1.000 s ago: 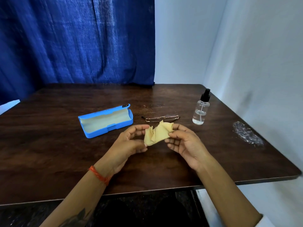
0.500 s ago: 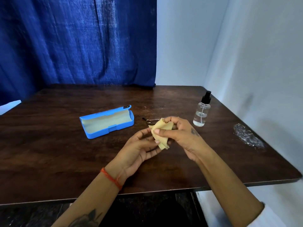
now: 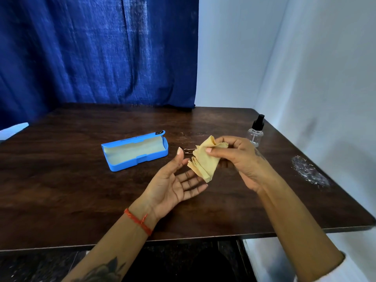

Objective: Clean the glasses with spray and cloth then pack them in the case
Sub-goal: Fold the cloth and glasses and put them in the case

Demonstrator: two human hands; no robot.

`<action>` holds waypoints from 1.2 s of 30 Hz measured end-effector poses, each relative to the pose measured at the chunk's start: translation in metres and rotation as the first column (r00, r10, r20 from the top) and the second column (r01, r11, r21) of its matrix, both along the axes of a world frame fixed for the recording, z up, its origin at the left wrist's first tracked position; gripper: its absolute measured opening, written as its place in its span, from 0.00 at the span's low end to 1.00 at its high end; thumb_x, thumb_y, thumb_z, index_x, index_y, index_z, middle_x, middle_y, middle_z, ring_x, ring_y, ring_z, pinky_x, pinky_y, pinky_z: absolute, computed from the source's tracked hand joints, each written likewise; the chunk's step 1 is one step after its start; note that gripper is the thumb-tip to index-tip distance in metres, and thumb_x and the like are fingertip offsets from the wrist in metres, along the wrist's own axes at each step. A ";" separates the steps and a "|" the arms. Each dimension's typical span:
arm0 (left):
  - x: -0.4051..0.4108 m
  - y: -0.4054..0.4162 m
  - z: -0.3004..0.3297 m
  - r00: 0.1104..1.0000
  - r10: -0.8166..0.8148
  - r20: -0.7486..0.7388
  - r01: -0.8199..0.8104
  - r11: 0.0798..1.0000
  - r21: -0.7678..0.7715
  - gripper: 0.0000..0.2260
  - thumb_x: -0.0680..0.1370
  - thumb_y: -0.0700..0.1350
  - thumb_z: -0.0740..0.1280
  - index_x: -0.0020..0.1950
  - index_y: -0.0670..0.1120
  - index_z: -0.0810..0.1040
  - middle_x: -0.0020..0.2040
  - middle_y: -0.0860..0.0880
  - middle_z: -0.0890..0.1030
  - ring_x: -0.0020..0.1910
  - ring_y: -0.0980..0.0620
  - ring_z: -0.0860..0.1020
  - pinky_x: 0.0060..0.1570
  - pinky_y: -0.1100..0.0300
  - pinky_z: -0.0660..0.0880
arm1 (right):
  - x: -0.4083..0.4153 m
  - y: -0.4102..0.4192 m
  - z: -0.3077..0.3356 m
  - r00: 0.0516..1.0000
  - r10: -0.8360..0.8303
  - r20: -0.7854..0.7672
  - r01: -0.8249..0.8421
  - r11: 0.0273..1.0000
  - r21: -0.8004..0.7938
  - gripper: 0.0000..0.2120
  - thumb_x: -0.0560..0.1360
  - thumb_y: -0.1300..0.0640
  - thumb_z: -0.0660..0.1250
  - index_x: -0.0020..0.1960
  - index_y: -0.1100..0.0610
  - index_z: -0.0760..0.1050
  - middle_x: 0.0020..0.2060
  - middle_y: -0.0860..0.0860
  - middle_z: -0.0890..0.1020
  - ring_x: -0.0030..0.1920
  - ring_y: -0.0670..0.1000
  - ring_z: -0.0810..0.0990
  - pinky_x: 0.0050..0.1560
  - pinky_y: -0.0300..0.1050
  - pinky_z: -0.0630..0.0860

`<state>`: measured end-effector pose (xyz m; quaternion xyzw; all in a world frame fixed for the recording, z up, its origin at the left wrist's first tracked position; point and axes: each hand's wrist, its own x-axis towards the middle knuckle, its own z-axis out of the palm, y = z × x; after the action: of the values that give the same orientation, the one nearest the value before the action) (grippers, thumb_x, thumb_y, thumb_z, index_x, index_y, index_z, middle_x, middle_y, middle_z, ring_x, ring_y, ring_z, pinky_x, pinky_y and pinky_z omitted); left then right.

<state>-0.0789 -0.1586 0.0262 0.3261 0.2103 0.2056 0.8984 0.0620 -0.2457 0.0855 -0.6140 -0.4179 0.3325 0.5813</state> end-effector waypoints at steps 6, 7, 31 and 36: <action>0.003 -0.007 -0.003 0.996 -0.034 0.079 0.031 0.999 0.040 0.23 0.70 0.39 0.66 0.65 0.38 0.70 0.60 0.35 0.77 0.57 0.41 0.78 0.53 0.49 0.78 | -0.011 0.004 -0.007 0.998 0.018 0.062 -0.018 1.000 0.003 0.07 0.69 0.70 0.69 0.46 0.63 0.78 0.35 0.53 0.82 0.33 0.45 0.81 0.29 0.35 0.75; 0.002 -0.005 -0.003 0.997 -0.008 0.080 0.007 1.000 0.022 0.24 0.69 0.35 0.66 0.66 0.38 0.69 0.60 0.36 0.78 0.55 0.42 0.80 0.52 0.51 0.79 | -0.010 0.004 -0.008 0.999 0.000 0.039 0.000 1.000 0.007 0.07 0.70 0.70 0.69 0.46 0.63 0.78 0.36 0.54 0.82 0.33 0.45 0.81 0.29 0.35 0.76; -0.023 0.044 -0.005 0.759 0.520 -0.391 0.251 0.321 0.913 0.05 0.67 0.42 0.74 0.39 0.48 0.79 0.32 0.54 0.76 0.32 0.59 0.72 0.36 0.69 0.69 | 0.026 0.018 -0.052 0.839 0.037 0.543 0.108 0.967 -0.232 0.09 0.65 0.60 0.76 0.36 0.48 0.80 0.32 0.44 0.79 0.35 0.42 0.75 0.38 0.35 0.71; -0.028 0.044 -0.008 0.820 0.505 -0.269 0.304 0.014 0.953 0.10 0.68 0.36 0.72 0.36 0.51 0.77 0.33 0.58 0.76 0.36 0.64 0.75 0.35 0.75 0.69 | 0.030 0.014 -0.061 0.728 0.013 0.686 0.131 0.979 -0.158 0.13 0.65 0.62 0.73 0.31 0.43 0.77 0.34 0.46 0.83 0.36 0.47 0.79 0.39 0.39 0.72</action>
<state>-0.1070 -0.1150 0.0184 0.8825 0.2789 0.2554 0.2796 0.0916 -0.2315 0.0250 -0.7600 -0.5478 0.1041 0.3340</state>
